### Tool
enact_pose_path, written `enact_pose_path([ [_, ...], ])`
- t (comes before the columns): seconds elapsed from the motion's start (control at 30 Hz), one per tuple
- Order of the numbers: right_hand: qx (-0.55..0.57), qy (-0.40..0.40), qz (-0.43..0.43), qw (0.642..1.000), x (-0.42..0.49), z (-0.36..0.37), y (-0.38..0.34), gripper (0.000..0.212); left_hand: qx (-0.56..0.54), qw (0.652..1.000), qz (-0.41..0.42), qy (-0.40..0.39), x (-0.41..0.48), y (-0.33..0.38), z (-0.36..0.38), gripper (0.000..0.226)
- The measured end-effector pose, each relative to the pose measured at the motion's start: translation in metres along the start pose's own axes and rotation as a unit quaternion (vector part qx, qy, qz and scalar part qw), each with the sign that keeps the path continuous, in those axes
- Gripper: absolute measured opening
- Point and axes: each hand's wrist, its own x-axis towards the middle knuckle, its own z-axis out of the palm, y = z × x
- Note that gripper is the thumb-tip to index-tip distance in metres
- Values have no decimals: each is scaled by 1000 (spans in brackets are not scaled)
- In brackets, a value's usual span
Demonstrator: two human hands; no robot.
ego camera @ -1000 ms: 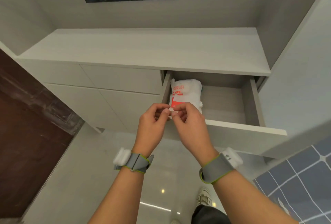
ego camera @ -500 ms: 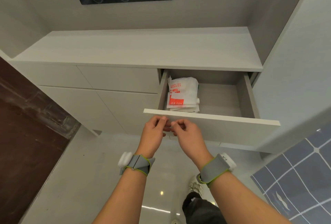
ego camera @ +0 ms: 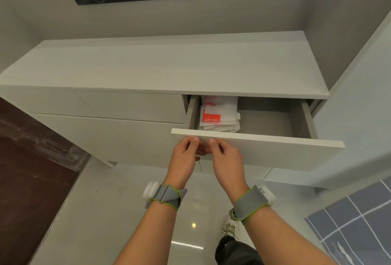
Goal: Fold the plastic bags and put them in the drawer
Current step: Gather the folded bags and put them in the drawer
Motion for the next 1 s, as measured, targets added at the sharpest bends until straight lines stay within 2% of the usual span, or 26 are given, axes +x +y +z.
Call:
enact_pose_path([
  [0.2, 18, 41, 12, 999, 55, 5, -7, 30, 7, 1000, -17, 1, 56, 10, 9, 38],
  [0.43, 15, 69, 34, 997, 106, 8, -3, 23, 4, 1000, -13, 21, 102, 25, 29, 33],
  [0.47, 24, 65, 49, 996, 141, 6, -1, 23, 15, 999, -16, 37, 133, 31, 42, 34],
  [0.77, 46, 84, 45, 994, 137, 13, 0, 26, -3, 998, 16, 54, 132, 30, 37, 35],
  [1.0, 24, 81, 51, 995, 138, 14, 2, 41, -4, 999, 4, 43, 131, 32, 38, 35],
])
